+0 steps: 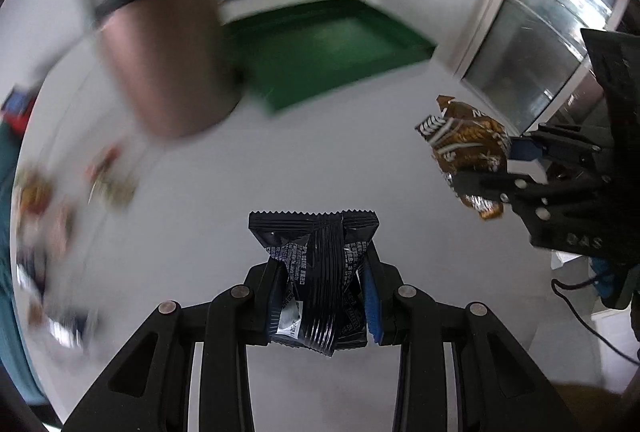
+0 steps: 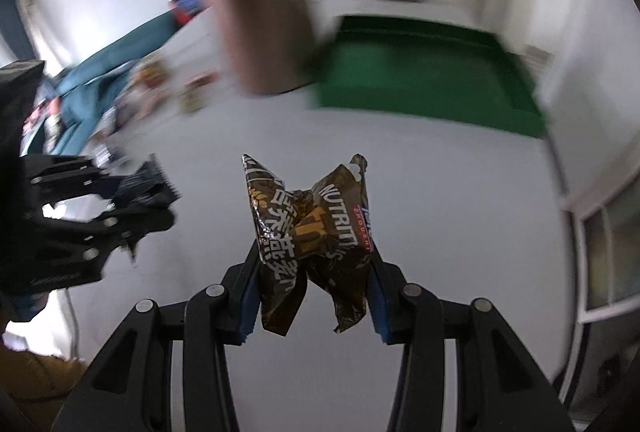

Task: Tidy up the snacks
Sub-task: 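Carry both held packets over the green tray with both grippers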

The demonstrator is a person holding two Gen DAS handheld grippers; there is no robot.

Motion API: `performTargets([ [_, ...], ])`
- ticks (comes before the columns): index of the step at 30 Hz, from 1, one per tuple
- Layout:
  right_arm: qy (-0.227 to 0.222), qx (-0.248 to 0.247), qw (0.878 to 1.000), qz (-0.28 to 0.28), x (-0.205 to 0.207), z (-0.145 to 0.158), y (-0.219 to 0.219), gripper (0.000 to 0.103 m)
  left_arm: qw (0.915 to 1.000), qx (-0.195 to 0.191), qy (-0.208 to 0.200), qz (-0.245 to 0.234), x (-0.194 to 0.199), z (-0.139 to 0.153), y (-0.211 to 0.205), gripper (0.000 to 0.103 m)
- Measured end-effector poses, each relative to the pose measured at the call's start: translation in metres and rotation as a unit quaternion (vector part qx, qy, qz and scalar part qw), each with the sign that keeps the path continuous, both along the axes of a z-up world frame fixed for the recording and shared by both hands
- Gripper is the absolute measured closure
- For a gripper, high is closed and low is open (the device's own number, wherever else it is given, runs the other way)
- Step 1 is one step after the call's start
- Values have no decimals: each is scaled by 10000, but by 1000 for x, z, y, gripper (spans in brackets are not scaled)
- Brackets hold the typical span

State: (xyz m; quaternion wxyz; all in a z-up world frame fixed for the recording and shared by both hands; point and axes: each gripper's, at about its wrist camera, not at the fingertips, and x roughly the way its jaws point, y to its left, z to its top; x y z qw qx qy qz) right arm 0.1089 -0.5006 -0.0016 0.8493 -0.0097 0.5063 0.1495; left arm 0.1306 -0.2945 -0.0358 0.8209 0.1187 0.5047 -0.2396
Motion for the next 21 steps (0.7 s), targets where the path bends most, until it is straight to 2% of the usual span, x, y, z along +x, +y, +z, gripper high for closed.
performTargets([
  [4,-459,-201,9974,-518,51,18,-54,79,9994,14,-302,145,58,19,-59,74],
  [10,-727,-213,9937,-821,134,22,-93,79,9963,203,-478,686,142,28,-102,73],
  [15,-663,-212,9941,-829,190,0,-100,79,9931,344,-162,1112,199,3,-108,73],
  [18,-483,-168,9951,-848,213,-22,-101,79,9893,334,116,1414,227,-25,-104,73],
  [21,-253,-205,9963,-798,227,-46,-98,79,9864,393,256,1575,232,-43,-106,73],
])
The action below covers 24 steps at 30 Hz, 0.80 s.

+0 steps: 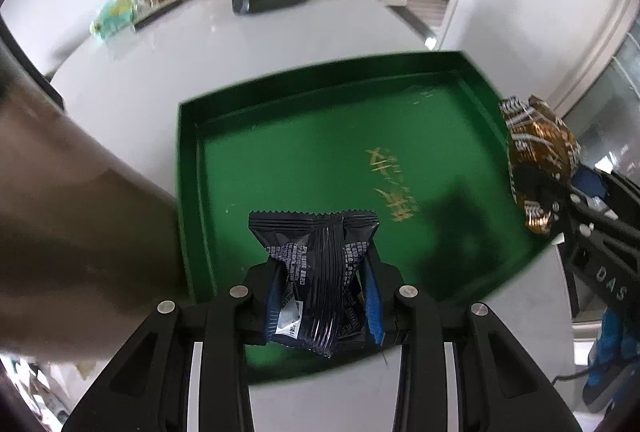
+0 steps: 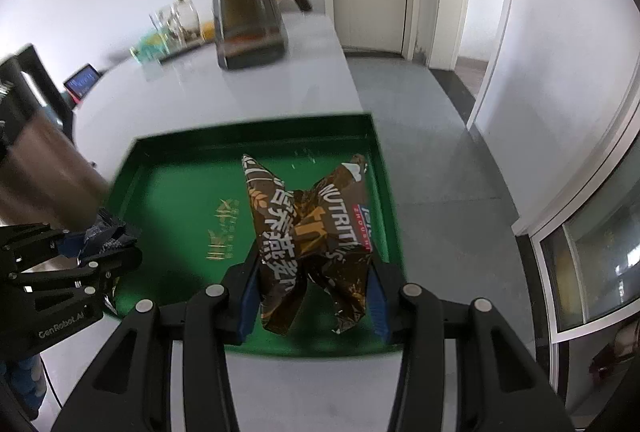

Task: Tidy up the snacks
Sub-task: 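Carry both held packets over the green tray with both grippers, then open both grippers to drop the packets into the green tray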

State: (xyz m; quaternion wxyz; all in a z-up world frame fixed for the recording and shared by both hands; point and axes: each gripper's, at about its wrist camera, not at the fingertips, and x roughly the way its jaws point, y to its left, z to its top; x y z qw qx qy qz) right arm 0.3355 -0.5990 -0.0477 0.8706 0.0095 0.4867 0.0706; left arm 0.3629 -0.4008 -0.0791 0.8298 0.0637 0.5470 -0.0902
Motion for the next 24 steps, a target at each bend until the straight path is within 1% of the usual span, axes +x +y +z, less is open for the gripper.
performTargets([
  [4,192,-44,9998,80,9,-26,4,79,9999,119,62,14,3,-16,-4,72],
  [8,144,-39,9998,133,7,-28,3,76,9999,124,45,18,4,-22,-4,71],
  [9,138,-43,9998,152,8,-28,2,72,9999,137,30,5,3,-21,-5,70],
  [10,132,-53,9998,159,7,-28,2,71,9999,162,45,18,4,-21,-6,68],
  [13,96,-20,9998,161,6,-25,1,62,9998,182,-19,71,13,-23,-3,55],
  [14,69,-16,9998,160,6,-23,1,47,9997,204,-63,74,14,-24,-6,52],
  [15,35,-18,9999,156,5,-20,0,25,9997,225,-106,81,12,-22,-7,50],
  [16,-9,2,9999,155,3,-16,0,20,9995,249,-155,121,11,-18,-6,46],
  [17,-38,15,9999,151,2,-13,-1,19,9994,240,-186,158,10,-16,-6,43],
  [20,-187,54,9998,99,-6,3,-4,19,9991,216,-265,234,5,-4,-6,42],
  [24,-513,122,9986,-27,-25,37,-12,18,9989,27,-411,220,-12,18,-8,42],
])
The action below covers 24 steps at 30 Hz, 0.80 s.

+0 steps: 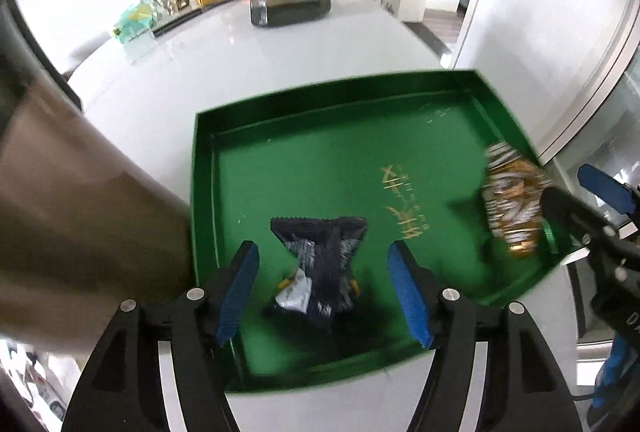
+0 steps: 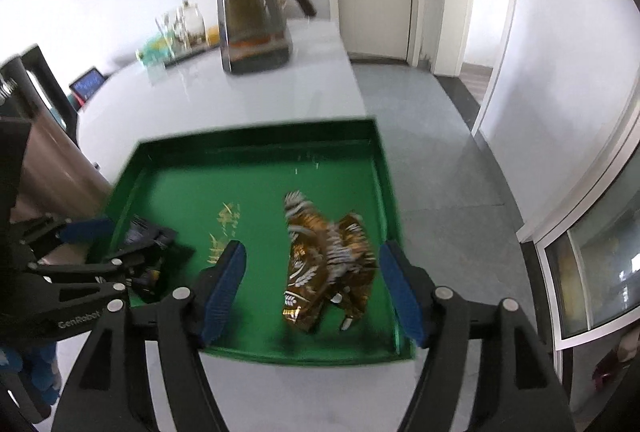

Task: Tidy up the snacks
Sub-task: 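Open both grippers to drop the packets into the green tray, then move both open grippers back toward the remaining snacks on the table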

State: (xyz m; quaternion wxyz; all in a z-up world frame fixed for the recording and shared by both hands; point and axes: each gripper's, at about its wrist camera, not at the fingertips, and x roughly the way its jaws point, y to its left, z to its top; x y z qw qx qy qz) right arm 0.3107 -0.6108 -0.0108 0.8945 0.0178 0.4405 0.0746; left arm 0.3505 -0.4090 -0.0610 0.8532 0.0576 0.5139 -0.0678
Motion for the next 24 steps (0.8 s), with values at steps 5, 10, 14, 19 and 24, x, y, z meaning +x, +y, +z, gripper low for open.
performTargets([
  [5,-600,-44,9979,-222,-34,57,-12,18,9988,-313,-323,-197,-37,40,-4,42],
  [10,-1389,-61,9894,-407,-82,122,-16,16,9938,-756,-777,-255,-93,85,3,41],
  [14,-1788,57,9835,-253,-115,160,3,15,9902,-880,-1076,-121,-122,105,28,33],
  [19,-1889,31,9818,201,-141,176,50,15,9899,-838,-1089,344,-148,110,91,33],
  [24,-1823,131,9805,722,-166,180,112,15,9870,-729,-905,1107,-167,99,177,33],
])
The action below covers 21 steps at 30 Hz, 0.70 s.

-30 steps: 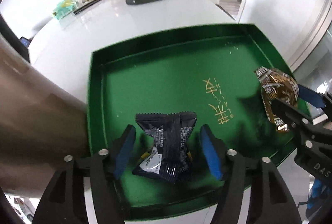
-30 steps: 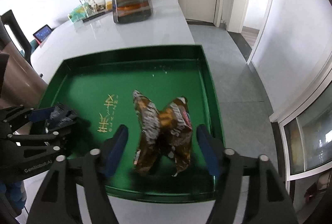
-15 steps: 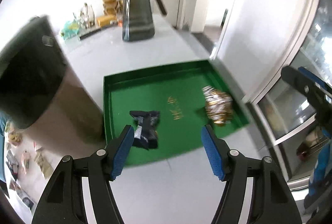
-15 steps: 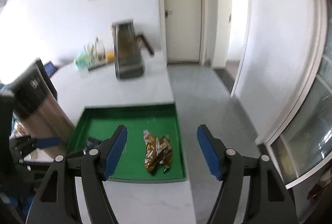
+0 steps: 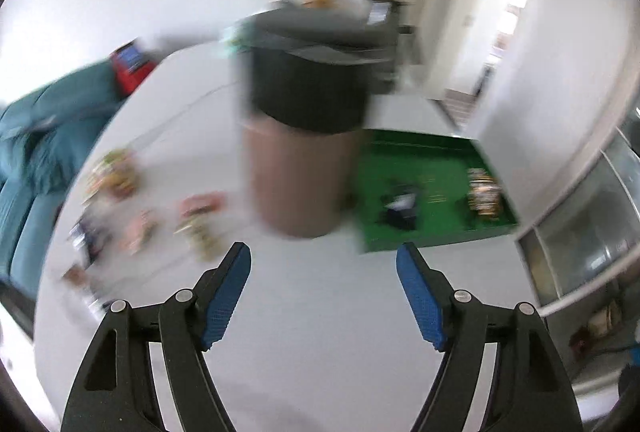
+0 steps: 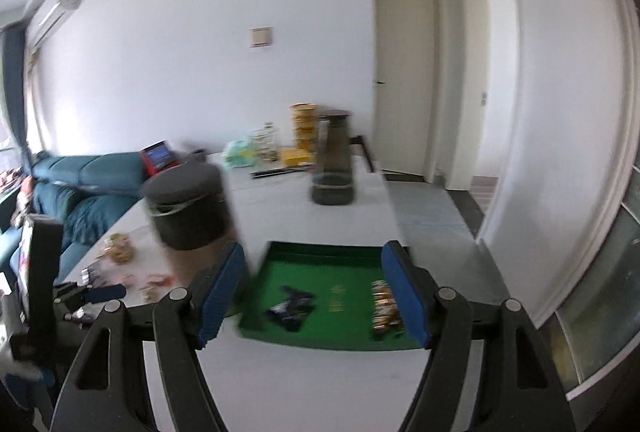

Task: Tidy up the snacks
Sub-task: 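Move both open grippers back toward the remaining snacks on the table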

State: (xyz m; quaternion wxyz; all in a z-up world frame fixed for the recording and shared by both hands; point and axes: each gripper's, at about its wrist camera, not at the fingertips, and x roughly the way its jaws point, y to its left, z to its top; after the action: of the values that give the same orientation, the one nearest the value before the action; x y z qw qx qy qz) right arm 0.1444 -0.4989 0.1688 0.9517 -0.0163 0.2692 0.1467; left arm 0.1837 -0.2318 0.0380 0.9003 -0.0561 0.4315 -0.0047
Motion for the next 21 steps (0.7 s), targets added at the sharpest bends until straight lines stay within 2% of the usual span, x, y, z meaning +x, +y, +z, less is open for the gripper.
performTargets([
  [6,318,-105,9967,740,-16,-22,83,15,9926,54,366,1154,-21,-23,120,33],
  [10,631,-143,9899,1262,-18,-47,139,15,9790,-34,701,1914,-38,-54,192,33],
  [16,1069,-228,9779,1781,-1,-89,208,15,9652,-222,1074,2375,-54,-89,246,32],
  [21,1450,-298,9689,1981,16,-125,247,15,9613,-323,1176,2468,-55,-101,260,32],
])
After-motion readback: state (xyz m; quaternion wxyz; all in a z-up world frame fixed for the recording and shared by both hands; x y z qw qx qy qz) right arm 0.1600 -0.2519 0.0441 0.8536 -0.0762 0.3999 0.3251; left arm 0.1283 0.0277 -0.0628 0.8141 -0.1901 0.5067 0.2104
